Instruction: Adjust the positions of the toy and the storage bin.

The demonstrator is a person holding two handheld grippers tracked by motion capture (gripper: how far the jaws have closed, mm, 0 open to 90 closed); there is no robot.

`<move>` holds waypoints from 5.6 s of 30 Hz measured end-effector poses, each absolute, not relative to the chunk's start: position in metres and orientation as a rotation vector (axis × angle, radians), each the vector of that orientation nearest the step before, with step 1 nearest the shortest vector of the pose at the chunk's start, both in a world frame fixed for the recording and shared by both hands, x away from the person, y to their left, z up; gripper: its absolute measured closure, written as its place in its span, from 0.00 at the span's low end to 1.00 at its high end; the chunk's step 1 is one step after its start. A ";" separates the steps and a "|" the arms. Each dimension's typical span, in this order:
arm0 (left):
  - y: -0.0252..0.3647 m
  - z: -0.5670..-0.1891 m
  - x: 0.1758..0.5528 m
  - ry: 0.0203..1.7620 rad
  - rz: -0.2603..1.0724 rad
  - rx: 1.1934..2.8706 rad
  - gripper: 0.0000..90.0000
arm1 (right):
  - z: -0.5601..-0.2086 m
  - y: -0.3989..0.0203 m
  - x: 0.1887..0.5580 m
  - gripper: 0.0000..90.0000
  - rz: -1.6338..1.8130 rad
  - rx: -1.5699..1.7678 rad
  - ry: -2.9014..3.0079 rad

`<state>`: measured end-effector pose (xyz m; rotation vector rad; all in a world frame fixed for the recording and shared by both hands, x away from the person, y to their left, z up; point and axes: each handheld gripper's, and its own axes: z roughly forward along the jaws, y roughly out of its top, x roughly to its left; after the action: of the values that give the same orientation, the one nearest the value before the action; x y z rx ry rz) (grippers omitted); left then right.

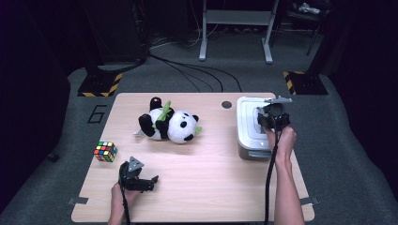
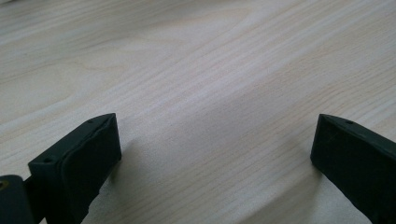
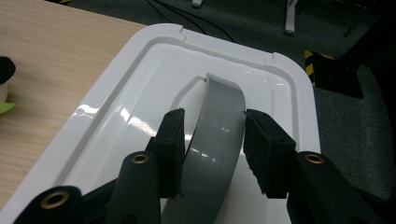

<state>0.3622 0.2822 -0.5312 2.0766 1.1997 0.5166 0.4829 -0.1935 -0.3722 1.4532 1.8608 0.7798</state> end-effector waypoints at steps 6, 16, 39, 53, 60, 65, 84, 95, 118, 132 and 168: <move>0.282 -0.531 0.362 1.199 0.517 2.077 0.02 | -0.371 -0.206 0.488 0.73 0.860 1.440 1.949; 0.282 -0.531 0.362 1.202 0.518 2.075 0.02 | -0.374 -0.216 0.493 0.75 1.007 1.404 2.035; 0.282 -0.531 0.362 1.200 0.516 2.076 0.02 | -0.377 -0.188 0.495 0.74 1.137 1.319 2.149; 0.284 -0.526 0.363 1.199 0.486 2.011 0.03 | -0.365 -0.194 0.462 0.15 1.085 1.311 2.019; 0.280 -0.490 0.381 1.158 0.514 1.955 0.03 | -0.379 -0.209 0.410 0.03 1.085 1.312 1.972; 0.279 -0.465 0.400 1.142 0.551 1.935 0.04 | -0.400 -0.210 0.373 0.00 1.076 1.312 1.939; 0.245 -0.405 0.506 1.119 0.603 1.983 0.05 | -0.512 -0.220 0.338 0.00 0.980 1.438 2.016; 0.231 -0.428 0.548 1.176 0.639 2.050 0.32 | -0.525 -0.220 0.343 0.00 0.938 1.410 2.047; 0.246 -0.432 0.514 1.165 0.622 1.968 0.85 | -0.526 -0.225 0.343 0.03 1.003 1.450 2.017; 0.271 -0.427 0.421 1.032 0.623 1.927 0.84 | -0.527 -0.223 0.345 0.03 0.964 1.449 2.041; 0.327 -0.436 0.318 0.957 0.630 1.917 0.21 | -0.528 -0.219 0.346 0.03 0.907 1.428 2.066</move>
<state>0.3178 0.3273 -0.4357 1.9173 0.9573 0.6299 0.3456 -0.2186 -0.5280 1.4283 2.0661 0.9065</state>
